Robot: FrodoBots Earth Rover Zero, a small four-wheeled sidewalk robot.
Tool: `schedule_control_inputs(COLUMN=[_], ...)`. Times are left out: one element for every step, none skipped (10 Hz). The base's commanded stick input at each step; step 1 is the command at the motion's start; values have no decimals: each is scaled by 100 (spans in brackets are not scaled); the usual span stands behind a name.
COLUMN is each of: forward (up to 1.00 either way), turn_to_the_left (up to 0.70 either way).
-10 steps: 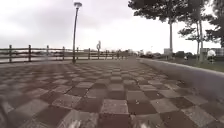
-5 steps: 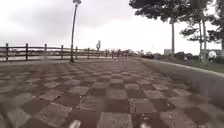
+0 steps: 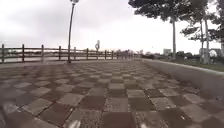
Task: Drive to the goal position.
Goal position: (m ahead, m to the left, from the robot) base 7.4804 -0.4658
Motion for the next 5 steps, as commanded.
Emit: schedule_control_inputs(forward=[70, 70, 70, 70, 70], turn_to_the_left=[0, 0, 0, 0, 0])
